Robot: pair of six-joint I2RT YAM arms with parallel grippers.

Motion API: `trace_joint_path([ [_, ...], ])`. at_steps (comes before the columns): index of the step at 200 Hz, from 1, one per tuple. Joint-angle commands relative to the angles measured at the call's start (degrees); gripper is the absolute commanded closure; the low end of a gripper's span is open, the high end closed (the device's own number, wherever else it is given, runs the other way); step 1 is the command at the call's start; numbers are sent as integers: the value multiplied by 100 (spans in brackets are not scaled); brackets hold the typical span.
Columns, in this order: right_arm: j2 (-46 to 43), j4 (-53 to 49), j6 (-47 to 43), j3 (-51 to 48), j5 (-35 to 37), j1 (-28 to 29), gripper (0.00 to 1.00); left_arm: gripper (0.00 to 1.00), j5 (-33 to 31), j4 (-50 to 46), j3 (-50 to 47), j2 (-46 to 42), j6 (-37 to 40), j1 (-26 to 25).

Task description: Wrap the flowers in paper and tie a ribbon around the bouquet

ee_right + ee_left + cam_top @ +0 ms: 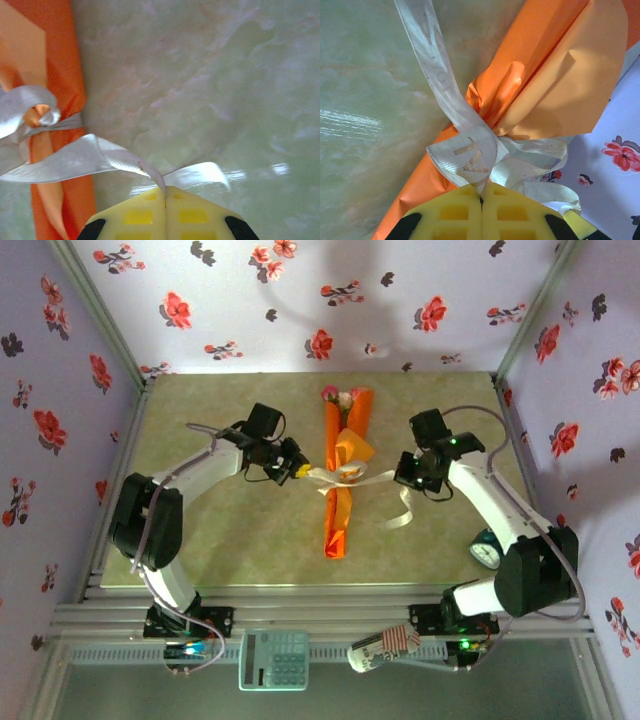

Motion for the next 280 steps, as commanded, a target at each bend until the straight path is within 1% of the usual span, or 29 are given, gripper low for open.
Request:
trace_joint_path([
  [1, 3, 361, -25, -10, -429, 170, 100, 100, 51, -107, 122, 102, 79, -15],
  [28, 16, 617, 119, -46, -545, 398, 100, 100, 14, -117, 34, 76, 48, -23],
  [53, 115, 825, 290, -445, -770, 522, 100, 100, 31, -131, -83, 28, 13, -41],
  [87, 169, 932, 589, -1036, -959, 531, 100, 100, 48, -194, -125, -51, 47, -67],
  [105, 343, 908, 599, -1123, -1154, 528, 100, 100, 74, -300, -79, -40, 121, -84],
  [124, 449, 827, 539, -1114, -1167, 545, 100, 100, 70, -371, -59, -47, 183, -98],
  [135, 422, 794, 525, -1094, -1114, 547, 91, 100, 67, -402, -45, -52, 205, -94],
  [148, 374, 650, 441, -1006, -893, 545, 75, 100, 59, -439, -22, -52, 231, -100],
  [156, 285, 564, 400, -951, -694, 553, 68, 100, 49, -447, -9, -52, 240, -103],
  [168, 76, 578, 399, -949, -404, 545, 61, 100, 49, -458, 13, -43, 241, -111],
  [179, -85, 624, 512, -965, -215, 549, 59, 100, 41, -465, 43, -39, 248, -118],
  [187, -192, 654, 737, -987, -106, 546, 59, 100, 40, -483, 69, -26, 258, -127],
  [191, -246, 671, 914, -1000, -70, 545, 61, 100, 40, -493, 82, -18, 266, -129],
  [198, -353, 749, 1333, -1054, -27, 555, 65, 100, 40, -505, 97, -19, 267, -129],
  [206, -522, 1050, 1879, -1169, -50, 616, 67, 100, 43, -497, 101, -10, 267, -138],
  [224, -745, 1899, 3455, -1487, 81, 947, 63, 100, 40, -494, 110, 1, 258, -157],
  [236, -768, 2693, 4588, -1821, 101, 1144, 61, 100, 49, -503, 119, 10, 258, -162],
  [244, -763, 3064, 5341, -2037, 147, 1216, 59, 100, 49, -506, 125, 13, 258, -164],
  [254, -766, 3489, 5994, -2255, 232, 1248, 56, 100, 50, -502, 128, 18, 267, -169],
  [263, -761, 3547, 6316, -2305, 330, 1248, 56, 100, 49, -502, 136, 27, 267, -174],
  [271, -746, 3474, 6306, -2249, 487, 1225, 56, 100, 49, -502, 143, 34, 276, -173],
  [275, -701, 3414, 6156, -2182, 534, 1189, 59, 100, 49, -504, 145, 36, 276, -178],
  [280, -622, 3209, 5838, -2024, 513, 1122, 64, 100, 49, -502, 145, 39, 276, -182],
])
